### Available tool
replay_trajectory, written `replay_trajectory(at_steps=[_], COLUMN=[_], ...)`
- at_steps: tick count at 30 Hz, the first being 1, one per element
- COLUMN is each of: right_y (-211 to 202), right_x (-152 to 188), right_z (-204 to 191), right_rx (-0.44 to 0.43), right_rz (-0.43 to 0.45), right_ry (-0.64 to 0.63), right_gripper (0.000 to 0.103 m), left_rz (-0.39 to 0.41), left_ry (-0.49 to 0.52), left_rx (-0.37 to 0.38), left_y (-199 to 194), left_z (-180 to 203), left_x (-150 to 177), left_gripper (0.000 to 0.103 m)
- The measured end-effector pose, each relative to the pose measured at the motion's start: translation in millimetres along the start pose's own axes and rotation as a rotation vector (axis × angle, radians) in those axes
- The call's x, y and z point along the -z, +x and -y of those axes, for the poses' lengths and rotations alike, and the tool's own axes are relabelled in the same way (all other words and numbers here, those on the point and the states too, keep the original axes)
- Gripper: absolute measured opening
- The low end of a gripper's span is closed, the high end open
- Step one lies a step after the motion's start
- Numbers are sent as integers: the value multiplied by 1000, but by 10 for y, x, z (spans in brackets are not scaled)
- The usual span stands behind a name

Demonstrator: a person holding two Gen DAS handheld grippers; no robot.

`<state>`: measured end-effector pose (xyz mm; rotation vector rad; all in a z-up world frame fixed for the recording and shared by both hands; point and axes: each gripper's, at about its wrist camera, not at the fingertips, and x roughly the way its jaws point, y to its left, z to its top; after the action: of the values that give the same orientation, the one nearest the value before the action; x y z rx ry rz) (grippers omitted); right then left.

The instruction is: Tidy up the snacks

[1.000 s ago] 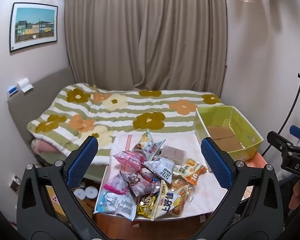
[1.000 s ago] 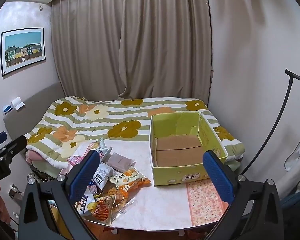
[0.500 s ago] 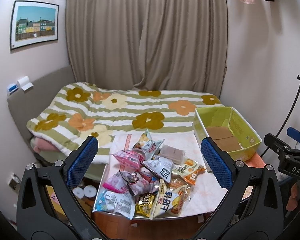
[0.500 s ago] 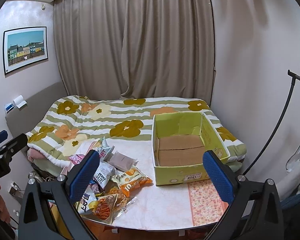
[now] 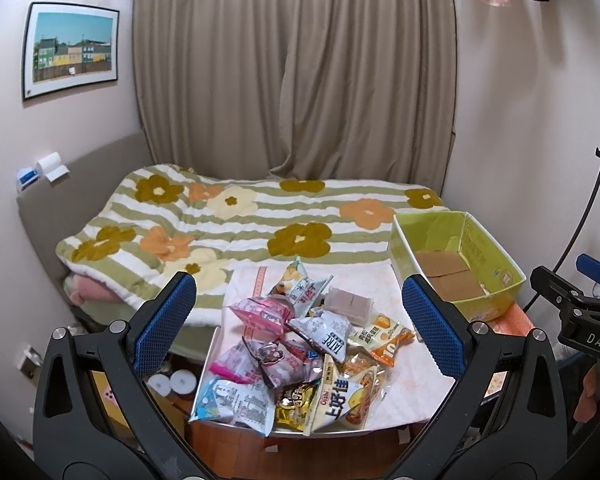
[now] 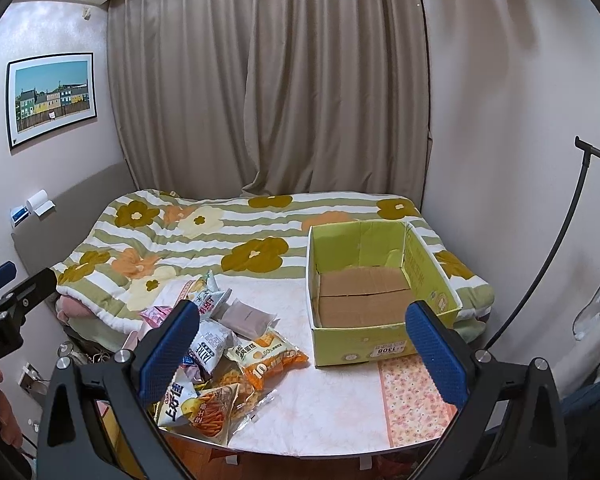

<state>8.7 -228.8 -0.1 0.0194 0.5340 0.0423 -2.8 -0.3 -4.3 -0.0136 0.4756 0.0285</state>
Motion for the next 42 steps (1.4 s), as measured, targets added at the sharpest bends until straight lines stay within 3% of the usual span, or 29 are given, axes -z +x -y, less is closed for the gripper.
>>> replay_trajectory(at_steps=[42], right_y=[-22], right_x=[11], right_z=[-84], right_rx=[-12], right_rz=[5], right_ry=[8], right_gripper=[103], left_rz=[-8], left_ry=[-9], left_rx=[12], left_y=[34], left_z=[-50], left_x=[-11], left_gripper=[102])
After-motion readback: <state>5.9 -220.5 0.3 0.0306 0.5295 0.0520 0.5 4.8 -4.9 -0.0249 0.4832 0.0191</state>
